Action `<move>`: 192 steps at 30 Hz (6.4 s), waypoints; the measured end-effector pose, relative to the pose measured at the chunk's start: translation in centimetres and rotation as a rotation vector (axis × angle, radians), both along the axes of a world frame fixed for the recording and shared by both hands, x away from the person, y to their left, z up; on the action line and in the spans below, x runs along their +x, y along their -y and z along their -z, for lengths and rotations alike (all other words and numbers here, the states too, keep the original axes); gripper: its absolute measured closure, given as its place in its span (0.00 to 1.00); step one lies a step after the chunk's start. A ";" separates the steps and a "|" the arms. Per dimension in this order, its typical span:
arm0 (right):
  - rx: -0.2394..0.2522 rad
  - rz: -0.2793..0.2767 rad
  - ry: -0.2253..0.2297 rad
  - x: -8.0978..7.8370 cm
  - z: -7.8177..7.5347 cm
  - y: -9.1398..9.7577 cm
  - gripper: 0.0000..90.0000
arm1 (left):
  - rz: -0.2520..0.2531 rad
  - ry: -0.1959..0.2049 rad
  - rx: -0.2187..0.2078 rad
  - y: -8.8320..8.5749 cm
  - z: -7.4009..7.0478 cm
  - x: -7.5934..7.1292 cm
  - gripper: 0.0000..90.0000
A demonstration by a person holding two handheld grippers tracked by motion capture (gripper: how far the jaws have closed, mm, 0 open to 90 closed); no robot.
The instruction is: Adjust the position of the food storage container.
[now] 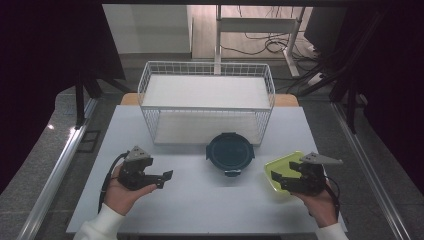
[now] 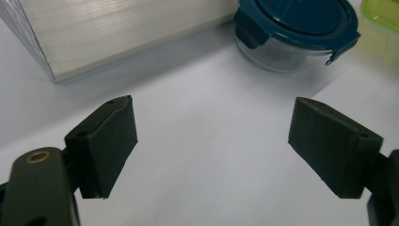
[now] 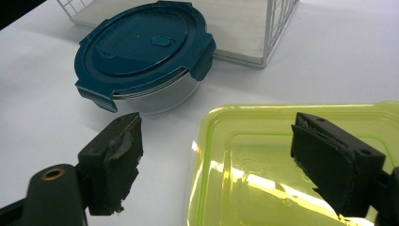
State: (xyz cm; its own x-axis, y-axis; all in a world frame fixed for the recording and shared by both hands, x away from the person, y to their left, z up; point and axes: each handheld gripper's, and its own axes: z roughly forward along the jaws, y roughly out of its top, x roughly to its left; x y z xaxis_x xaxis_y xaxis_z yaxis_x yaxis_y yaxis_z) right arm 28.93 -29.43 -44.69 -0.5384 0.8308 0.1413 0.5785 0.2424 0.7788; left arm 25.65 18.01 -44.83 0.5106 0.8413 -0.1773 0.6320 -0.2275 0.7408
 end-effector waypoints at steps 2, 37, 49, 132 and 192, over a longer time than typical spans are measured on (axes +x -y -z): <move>0.002 0.000 -0.002 0.1 0.0 0.1 0.20 | -0.005 0.002 -0.003 0.0 -0.1 -0.1 0.17; -0.047 -0.021 -0.046 1.0 -0.6 -1.5 0.33 | -0.022 -0.013 -0.031 -2.0 1.0 -1.0 0.16; -0.116 -0.034 -0.061 4.3 -2.6 -3.5 0.37 | -0.023 -0.022 -0.031 -2.4 1.2 -0.9 0.16; -0.600 -0.322 0.014 12.5 2.3 -14.6 0.99 | -0.033 -0.049 -0.001 -2.8 2.3 -0.5 0.17; 0.027 -0.200 -0.073 4.4 -0.5 -13.2 0.28 | -0.059 -0.044 -0.034 -3.5 2.4 -0.5 0.17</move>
